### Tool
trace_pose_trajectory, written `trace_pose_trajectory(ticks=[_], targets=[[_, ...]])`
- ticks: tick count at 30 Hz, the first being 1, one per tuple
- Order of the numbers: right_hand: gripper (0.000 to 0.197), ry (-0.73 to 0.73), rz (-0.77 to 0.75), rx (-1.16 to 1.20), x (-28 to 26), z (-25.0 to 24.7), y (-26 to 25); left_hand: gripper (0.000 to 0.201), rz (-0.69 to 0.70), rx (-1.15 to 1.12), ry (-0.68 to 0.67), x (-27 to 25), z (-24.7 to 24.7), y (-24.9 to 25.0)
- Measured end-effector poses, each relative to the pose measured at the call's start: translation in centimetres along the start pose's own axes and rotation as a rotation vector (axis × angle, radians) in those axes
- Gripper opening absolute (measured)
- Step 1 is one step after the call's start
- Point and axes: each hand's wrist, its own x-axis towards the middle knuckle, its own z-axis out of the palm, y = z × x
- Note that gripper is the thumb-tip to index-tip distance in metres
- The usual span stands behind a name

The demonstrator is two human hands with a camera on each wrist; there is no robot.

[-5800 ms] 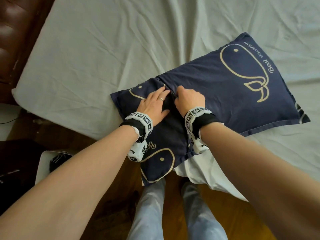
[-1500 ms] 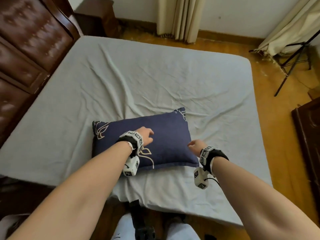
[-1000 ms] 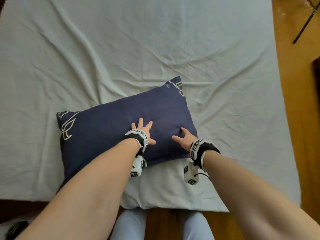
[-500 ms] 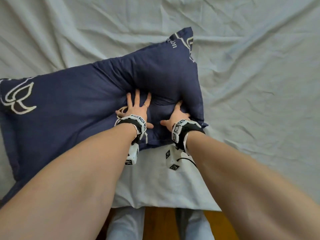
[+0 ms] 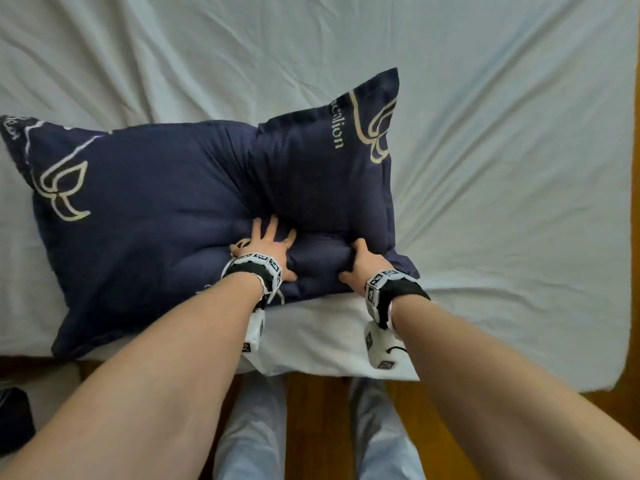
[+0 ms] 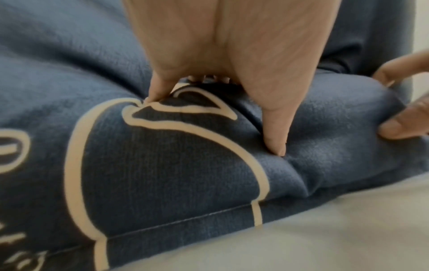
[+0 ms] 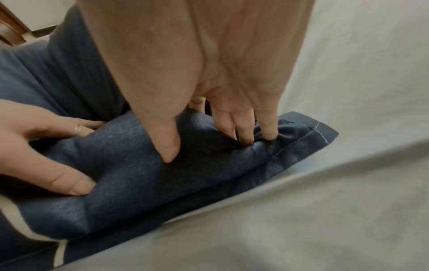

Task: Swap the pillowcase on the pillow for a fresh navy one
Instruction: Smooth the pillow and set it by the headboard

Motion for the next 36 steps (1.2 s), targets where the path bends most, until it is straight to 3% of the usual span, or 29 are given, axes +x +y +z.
trace_pose_trajectory(ticks=[5, 8, 12, 16, 18, 20, 22, 23, 26, 29, 33, 36], targets=[[0.055, 0.055, -0.020, -0.045, 1.9, 0.8, 0.1, 0.114, 0.007, 0.024, 0.027, 2.0, 0.6, 0.0], [0.059, 0.082, 0.034, 0.047, 4.0, 0.2, -1.8, 0.125, -0.032, -0.019, 0.086, 4.2, 0.2, 0.5], [0.097, 0.026, 0.028, 0.018, 0.2, 2.2, -1.0, 0.124, -0.023, -0.021, 0.109, 1.0, 0.0, 0.7], [0.087, -0.029, 0.048, 0.030, -4.2, -0.3, 2.0, 0.106, 0.003, -0.030, 0.042, -2.8, -1.3, -0.2], [0.077, 0.008, 0.085, 0.003, -4.9, -1.9, 1.4, 0.088, -0.032, -0.086, 0.133, -4.2, -3.5, 0.8], [0.066, 0.144, 0.096, 0.004, -5.0, -3.6, -0.4, 0.076, -0.052, -0.118, 0.343, -4.8, -6.5, 1.9], [0.058, 0.313, 0.043, 0.058, -4.4, -5.7, -2.5, 0.079, -0.034, -0.127, 0.488, -4.4, -9.7, 2.4], [0.057, 0.362, -0.006, 0.067, -4.1, -6.9, -3.6, 0.084, -0.025, -0.132, 0.499, -3.9, -11.1, 2.4], [0.061, 0.408, -0.126, -0.013, -2.0, -10.0, -6.4, 0.098, -0.037, -0.173, 0.362, -2.1, -14.7, 1.0], [0.073, 0.341, -0.153, -0.137, 0.8, -12.8, -9.0, 0.115, -0.014, -0.120, 0.144, 0.1, -16.5, -1.0], [0.105, 0.110, -0.083, -0.264, 5.6, -14.0, -11.6, 0.133, 0.047, -0.031, -0.011, 3.1, -14.5, -2.2], [0.131, 0.067, -0.033, -0.349, 9.0, -13.9, -11.8, 0.138, 0.072, -0.100, -0.064, 5.5, -12.0, -1.7]])
